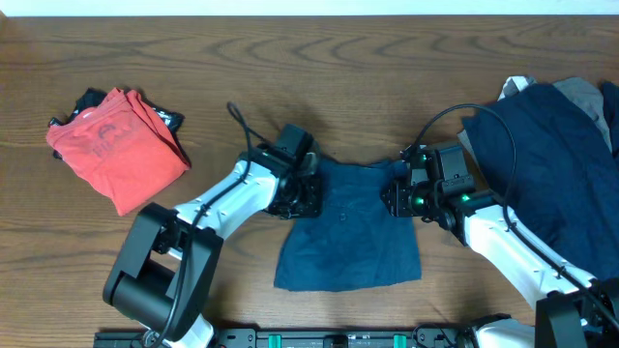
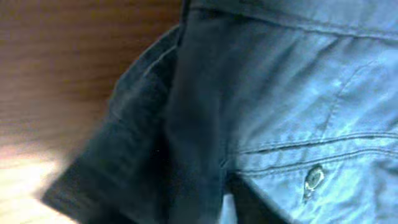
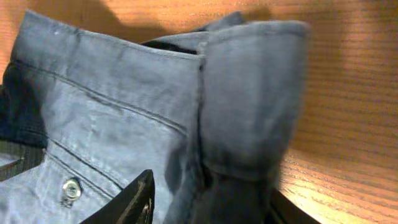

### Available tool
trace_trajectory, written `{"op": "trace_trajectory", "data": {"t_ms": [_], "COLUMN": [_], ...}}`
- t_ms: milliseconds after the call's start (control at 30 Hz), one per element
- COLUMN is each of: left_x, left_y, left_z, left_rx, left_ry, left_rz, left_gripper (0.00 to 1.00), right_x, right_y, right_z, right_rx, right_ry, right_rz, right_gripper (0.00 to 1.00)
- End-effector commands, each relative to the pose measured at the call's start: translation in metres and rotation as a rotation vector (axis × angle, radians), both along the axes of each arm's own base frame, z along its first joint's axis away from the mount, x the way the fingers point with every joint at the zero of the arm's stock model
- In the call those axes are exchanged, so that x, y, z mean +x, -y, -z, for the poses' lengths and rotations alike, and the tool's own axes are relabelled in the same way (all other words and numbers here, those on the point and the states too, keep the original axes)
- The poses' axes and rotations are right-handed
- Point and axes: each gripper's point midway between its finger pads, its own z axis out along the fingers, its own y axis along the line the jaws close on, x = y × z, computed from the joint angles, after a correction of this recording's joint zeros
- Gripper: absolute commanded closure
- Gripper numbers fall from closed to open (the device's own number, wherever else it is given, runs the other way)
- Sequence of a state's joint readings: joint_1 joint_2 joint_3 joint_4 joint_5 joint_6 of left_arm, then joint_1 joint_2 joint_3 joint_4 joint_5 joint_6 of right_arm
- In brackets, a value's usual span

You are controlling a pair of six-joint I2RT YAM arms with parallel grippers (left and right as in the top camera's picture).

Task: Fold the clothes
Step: 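Carry the folded shorts with the left gripper onto the orange t-shirt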

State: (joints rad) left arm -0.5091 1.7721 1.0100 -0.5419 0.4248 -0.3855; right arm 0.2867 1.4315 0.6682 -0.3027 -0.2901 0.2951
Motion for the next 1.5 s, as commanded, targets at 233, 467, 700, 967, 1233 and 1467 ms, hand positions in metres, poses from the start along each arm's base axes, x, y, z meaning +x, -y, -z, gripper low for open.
{"op": "trace_trajectory", "data": {"t_ms": [233,467,700,967,1233,1467], "left_x": [0.071,0.138,0.152,0.117,0.136,0.138], "left_y": [-0.063,-0.191,-0.315,-0.396,-0.346,-0.247], "left_z": [-0.047,-0.146,-0.202,-0.179,-0.189,-0.171], "left_rx": [0.119,0.233,0.334,0.372,0.123,0.064], "left_ry": [0.227,0.518,0.73,0.597,0.617,0.515], "left_rz": [-0.121,-0.477,-0.754,-1.015,-0.908,-0.662], "left_gripper": [0.94,0.94,0.94,0.11,0.02,0.02], "right_x": [0.022,0.013,0.006,0.004,0.006,0.019], "right_y": [0.008,0.017,0.019,0.019,0.021,0.02], "right_z": [-0.101,-0.127,-0.123,-0.121,-0.121,-0.112], "right_rx": [0.036,0.049,0.043,0.039,0.027,0.025], "right_ry": [0.216,0.276,0.247,0.234,0.243,0.238], "right_rz": [0.026,0.047,0.046,0.046,0.056,0.06], "right_gripper": [0.52,0.51,0.52,0.52,0.48,0.44]}}
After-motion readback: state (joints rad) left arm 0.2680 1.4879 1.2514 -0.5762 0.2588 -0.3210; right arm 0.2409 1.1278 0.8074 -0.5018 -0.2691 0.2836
